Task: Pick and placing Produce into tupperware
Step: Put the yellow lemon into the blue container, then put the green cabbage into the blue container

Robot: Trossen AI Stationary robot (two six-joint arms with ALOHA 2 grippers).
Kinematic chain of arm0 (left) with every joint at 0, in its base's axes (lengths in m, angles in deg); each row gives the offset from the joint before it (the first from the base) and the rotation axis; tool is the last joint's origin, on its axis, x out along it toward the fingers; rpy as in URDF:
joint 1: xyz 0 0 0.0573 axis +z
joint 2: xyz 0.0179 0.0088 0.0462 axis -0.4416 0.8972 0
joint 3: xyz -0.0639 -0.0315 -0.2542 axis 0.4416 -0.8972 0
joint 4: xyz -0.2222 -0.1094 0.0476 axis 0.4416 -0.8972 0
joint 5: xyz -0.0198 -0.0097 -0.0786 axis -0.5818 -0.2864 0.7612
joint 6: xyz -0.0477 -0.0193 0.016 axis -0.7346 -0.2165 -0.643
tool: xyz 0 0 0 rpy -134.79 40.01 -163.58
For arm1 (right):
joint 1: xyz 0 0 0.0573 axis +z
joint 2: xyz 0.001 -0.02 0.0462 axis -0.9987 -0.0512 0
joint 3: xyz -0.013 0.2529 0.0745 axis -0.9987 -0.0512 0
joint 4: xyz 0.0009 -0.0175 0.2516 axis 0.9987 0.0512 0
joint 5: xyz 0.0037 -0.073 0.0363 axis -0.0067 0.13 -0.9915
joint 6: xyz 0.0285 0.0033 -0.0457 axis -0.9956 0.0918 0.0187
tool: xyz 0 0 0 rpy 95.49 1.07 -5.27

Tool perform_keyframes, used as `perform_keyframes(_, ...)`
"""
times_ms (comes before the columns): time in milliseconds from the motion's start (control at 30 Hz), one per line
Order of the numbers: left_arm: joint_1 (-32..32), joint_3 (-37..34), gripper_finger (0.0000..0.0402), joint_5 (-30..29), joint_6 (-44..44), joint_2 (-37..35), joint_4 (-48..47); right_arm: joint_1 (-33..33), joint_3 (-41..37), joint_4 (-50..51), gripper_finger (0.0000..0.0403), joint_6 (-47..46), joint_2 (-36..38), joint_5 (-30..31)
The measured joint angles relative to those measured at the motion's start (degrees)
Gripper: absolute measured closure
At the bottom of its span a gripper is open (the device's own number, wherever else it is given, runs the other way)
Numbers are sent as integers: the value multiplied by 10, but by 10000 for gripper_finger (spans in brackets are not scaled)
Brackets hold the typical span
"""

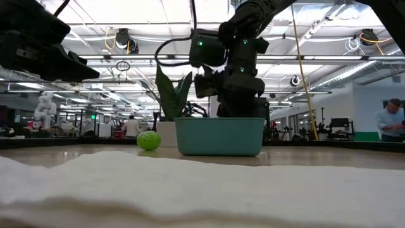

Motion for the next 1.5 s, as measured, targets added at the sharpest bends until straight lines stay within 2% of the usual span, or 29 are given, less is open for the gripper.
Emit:
perform_keyframes(367,0,0,376,1,0,0,0,0,0,2,135,-9,59,2)
perform_keyframes(767,0,0,376,1,0,0,0,0,0,7,144,-10,62,2)
perform_keyframes(900,0,0,376,1,0,0,0,0,0,6,183,-6,62,2)
perform_keyframes(1333,0,0,376,1,0,0,0,-5,0,8,388,-7,62,0)
perform_keyframes(1400,0,0,376,1,0,0,0,-5,0,12,398,-5,62,0)
perform_keyframes(1500,0,0,376,1,0,0,0,-5,3,41,392,-4,62,-1)
